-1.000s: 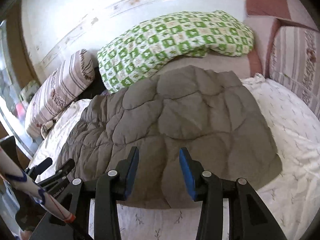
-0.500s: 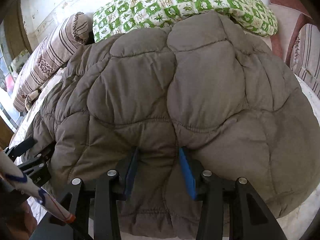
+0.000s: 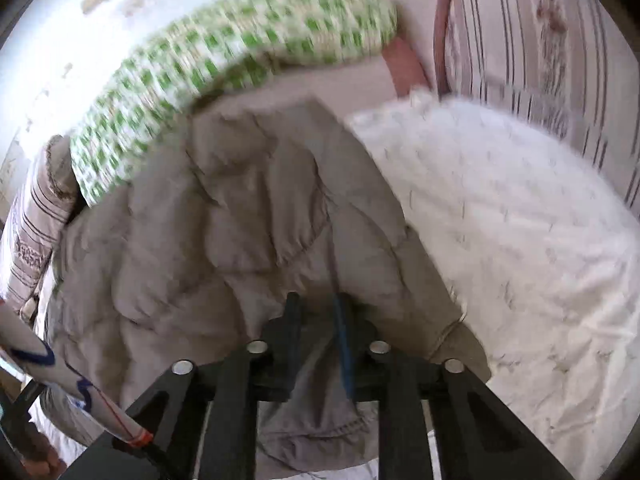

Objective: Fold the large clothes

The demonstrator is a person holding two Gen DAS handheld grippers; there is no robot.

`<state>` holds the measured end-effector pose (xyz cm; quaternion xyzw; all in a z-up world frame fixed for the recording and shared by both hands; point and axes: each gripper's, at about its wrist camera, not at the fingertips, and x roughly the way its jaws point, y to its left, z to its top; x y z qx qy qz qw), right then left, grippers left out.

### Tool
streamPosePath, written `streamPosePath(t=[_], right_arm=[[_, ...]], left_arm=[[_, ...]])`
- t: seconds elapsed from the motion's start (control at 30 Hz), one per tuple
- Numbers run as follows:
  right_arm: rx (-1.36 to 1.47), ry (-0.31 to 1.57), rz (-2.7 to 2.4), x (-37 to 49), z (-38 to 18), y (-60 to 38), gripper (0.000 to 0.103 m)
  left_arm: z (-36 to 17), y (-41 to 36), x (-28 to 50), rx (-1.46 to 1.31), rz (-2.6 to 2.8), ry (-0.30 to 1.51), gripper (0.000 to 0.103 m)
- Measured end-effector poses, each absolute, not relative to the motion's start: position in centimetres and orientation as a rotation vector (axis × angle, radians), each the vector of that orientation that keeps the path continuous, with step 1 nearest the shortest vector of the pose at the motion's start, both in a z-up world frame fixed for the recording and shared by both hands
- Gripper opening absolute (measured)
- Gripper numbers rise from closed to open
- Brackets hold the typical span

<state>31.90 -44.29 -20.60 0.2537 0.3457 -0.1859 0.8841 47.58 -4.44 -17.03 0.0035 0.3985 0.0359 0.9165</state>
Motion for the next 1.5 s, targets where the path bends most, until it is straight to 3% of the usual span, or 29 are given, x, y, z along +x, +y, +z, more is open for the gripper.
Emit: streamPosePath(t=[0.27, 0.43, 0.5, 0.6, 0.9, 1.5], right_arm=[[0.535, 0.757, -0.412, 32.7, -21.6, -44.3, 0.017], [0.405, 0.632, -0.394, 32.0, -17.6, -40.3, 0.020], [0.351, 0.584, -0.320, 32.0, -16.5, -37.8, 0.026], [0.296, 0.604, -0.202, 33.1, -16.5, -34.3, 0.027], [0.199, 0.726, -0.138, 35.5, -20.0, -31.0, 0.031], [0.168, 0.740, -0.148, 35.7, -20.4, -30.8, 0.032]], left_arm=[[-17.3, -4.3, 48.1, 0.004, 0.070, 0.840, 0.078], [-14.7, -5.8, 45.8, 0.056, 0.089, 0.689, 0.073], [-13.8, -7.0, 44.6, 0.082, 0.063, 0.621, 0.073], [-13.5, -9.4, 43.2, 0.135, -0.027, 0.587, 0.073], [-16.6, -14.3, 42.1, 0.358, -0.035, 0.584, 0.074], [-16.9, -14.3, 42.3, 0.339, -0.047, 0.602, 0.074]])
